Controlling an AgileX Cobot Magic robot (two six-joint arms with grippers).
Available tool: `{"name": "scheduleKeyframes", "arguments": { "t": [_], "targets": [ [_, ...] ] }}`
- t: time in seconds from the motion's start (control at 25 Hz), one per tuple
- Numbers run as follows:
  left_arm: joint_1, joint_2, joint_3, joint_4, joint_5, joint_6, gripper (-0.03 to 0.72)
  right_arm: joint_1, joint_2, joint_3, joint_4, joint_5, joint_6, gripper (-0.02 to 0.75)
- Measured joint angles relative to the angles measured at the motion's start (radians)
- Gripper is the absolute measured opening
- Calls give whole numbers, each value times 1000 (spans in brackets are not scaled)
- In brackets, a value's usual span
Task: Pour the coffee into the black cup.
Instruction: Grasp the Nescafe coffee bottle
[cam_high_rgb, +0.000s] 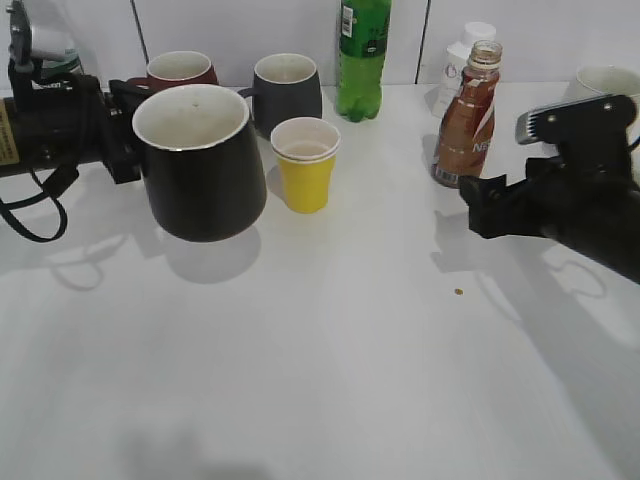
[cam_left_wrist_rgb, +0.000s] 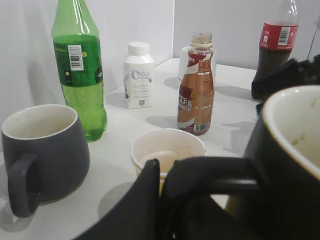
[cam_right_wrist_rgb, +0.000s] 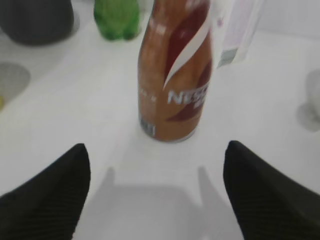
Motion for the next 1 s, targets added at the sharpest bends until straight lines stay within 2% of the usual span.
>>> {"name": "scheduleKeyframes", "arguments": {
  "t": [0.4,0.64,1.0],
  "targets": [
    [0,0,0,-2,13,0,42,0,245,-181,-2,-116,3,664],
    [0,0,0,-5,14,0,42,0,342,-297,95,-132,4,664],
    [0,0,0,-6,14,0,42,0,432,-435,107,-135,4,630]
  ]
}}
